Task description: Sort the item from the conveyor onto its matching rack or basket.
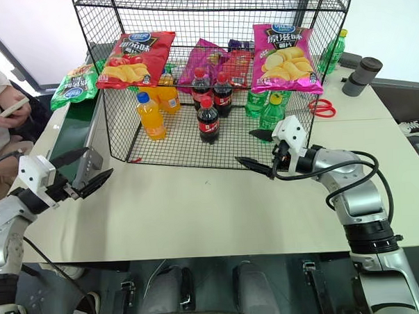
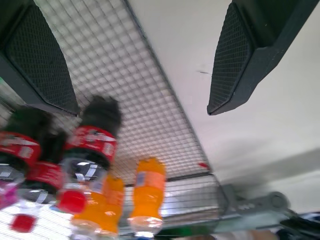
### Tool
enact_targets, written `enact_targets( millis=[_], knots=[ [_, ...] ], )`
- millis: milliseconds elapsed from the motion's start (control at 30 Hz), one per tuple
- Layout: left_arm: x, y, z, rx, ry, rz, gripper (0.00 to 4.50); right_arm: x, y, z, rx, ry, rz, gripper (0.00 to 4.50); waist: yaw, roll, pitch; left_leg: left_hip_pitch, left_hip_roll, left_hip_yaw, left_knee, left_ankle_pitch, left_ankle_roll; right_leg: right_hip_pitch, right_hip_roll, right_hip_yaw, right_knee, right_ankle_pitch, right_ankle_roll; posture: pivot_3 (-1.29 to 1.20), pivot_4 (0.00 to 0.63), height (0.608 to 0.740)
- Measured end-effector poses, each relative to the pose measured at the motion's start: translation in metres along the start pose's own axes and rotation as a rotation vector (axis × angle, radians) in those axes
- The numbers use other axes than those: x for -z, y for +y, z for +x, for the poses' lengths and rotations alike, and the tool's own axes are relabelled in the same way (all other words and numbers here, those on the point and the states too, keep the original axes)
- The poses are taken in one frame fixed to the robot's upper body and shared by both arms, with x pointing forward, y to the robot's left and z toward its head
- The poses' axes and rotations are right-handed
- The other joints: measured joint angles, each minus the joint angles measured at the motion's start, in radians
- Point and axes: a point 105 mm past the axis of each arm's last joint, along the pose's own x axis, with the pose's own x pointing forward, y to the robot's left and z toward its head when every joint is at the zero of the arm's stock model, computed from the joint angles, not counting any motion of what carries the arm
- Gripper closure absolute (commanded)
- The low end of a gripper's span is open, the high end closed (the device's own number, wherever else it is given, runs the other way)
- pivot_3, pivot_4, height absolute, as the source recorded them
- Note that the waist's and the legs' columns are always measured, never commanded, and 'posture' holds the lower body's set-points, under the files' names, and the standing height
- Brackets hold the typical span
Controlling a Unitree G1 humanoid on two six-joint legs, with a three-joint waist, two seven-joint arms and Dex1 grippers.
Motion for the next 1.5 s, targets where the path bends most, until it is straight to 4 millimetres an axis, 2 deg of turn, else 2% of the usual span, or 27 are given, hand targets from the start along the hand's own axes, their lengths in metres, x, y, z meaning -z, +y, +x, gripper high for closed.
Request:
enact_targets(
  millis=[200, 367, 500, 667, 733, 1033, 1267, 1500],
  knots=[
    [0.003, 0.000, -0.007, -0.026, 0.008, 0.046, 0.00, -0.009, 0.008, 0.007, -0.083, -0.040, 0.043, 0.10, 0.000, 0.000, 0.000, 0.000, 0.000, 0.000, 0.000, 0.000, 0.000, 0.000, 0.000, 0.000, 0.000, 0.000, 0.000, 0.00, 0.150, 0.740],
    [0.012, 0.003, -0.019, -0.056, 0.104, 0.203, 0.00, -0.005, 0.025, 0.024, -0.158, -0.056, 0.092, 0.10, -0.004, 0.000, 0.000, 0.000, 0.001, 0.000, -0.001, 0.000, 0.000, -0.001, -0.001, 0.000, 0.000, 0.000, 0.000, 0.00, 0.150, 0.740],
    [0.024, -0.001, -0.033, -0.066, 0.165, 0.253, 0.00, -0.014, 0.034, 0.039, -0.203, -0.105, 0.080, 0.10, -0.003, 0.000, 0.000, 0.000, 0.001, 0.000, -0.001, 0.000, 0.000, -0.001, -0.001, 0.000, 0.000, 0.000, 0.000, 0.00, 0.150, 0.740],
    [0.012, 0.023, -0.051, -0.160, 0.221, 0.445, 0.00, -0.012, 0.040, 0.051, -0.246, -0.120, 0.082, 0.10, 0.000, 0.000, 0.000, 0.000, 0.002, 0.000, -0.001, 0.000, 0.000, -0.001, -0.002, -0.001, 0.000, 0.000, 0.000, 0.00, 0.150, 0.740],
    [0.011, 0.027, -0.060, -0.186, 0.250, 0.526, 0.00, -0.012, 0.042, 0.056, -0.259, -0.124, 0.080, 0.10, -0.001, 0.000, 0.000, 0.000, 0.002, 0.001, -0.001, -0.001, 0.001, -0.001, -0.002, -0.001, 0.000, 0.000, 0.000, 0.00, 0.150, 0.740],
    [0.027, 0.021, -0.086, -0.213, 0.383, 0.773, 0.00, -0.014, 0.065, 0.069, -0.405, -0.124, 0.080, 0.10, -0.004, 0.000, -0.001, 0.000, 0.003, 0.003, -0.001, -0.001, 0.001, -0.002, -0.002, -0.001, 0.000, 0.000, 0.000, 0.00, 0.150, 0.740],
    [0.037, 0.024, -0.108, -0.211, 0.514, 0.911, 0.00, -0.021, 0.065, 0.075, -0.418, -0.134, 0.069, 0.10, -0.004, 0.000, -0.001, 0.000, 0.004, 0.003, -0.002, -0.001, 0.001, -0.002, -0.003, -0.001, 0.000, 0.000, -0.001, 0.00, 0.150, 0.740],
    [0.032, 0.037, -0.107, -0.254, 0.520, 0.961, 0.00, -0.010, 0.076, 0.082, -0.440, -0.086, 0.065, 0.10, -0.005, 0.000, -0.001, 0.000, 0.004, 0.003, -0.002, -0.001, 0.001, -0.003, -0.004, -0.001, 0.000, 0.000, -0.001, 0.00, 0.150, 0.740]
  ],
)
